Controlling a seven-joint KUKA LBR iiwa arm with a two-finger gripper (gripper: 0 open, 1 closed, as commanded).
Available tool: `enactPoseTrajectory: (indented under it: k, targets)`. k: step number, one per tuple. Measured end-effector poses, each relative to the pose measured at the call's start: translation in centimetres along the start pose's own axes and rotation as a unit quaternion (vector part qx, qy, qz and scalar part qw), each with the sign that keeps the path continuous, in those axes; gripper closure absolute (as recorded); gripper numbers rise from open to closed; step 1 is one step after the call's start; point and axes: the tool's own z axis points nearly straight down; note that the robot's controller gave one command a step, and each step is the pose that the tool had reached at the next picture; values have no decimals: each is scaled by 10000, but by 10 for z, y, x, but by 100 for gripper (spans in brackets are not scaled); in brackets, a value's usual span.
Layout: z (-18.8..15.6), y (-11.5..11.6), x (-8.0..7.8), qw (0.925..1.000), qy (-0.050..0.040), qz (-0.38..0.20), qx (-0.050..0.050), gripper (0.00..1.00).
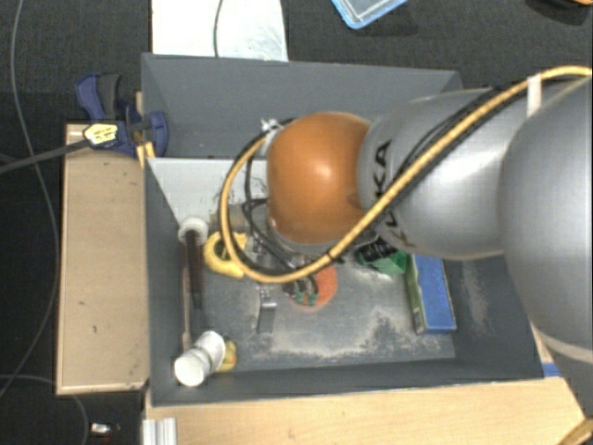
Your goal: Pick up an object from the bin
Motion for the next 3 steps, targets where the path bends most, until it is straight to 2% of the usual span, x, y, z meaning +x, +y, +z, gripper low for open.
enactPoseTrajectory:
  k: [1, 2, 3]
  targets:
    - [-5, -1, -2, 10000, -38, 30, -9, 0]
    - [-65, -7, 2, 9999, -28, 168, -10, 0]
    - [3, -8, -33, 10000, -56, -18, -17, 0]
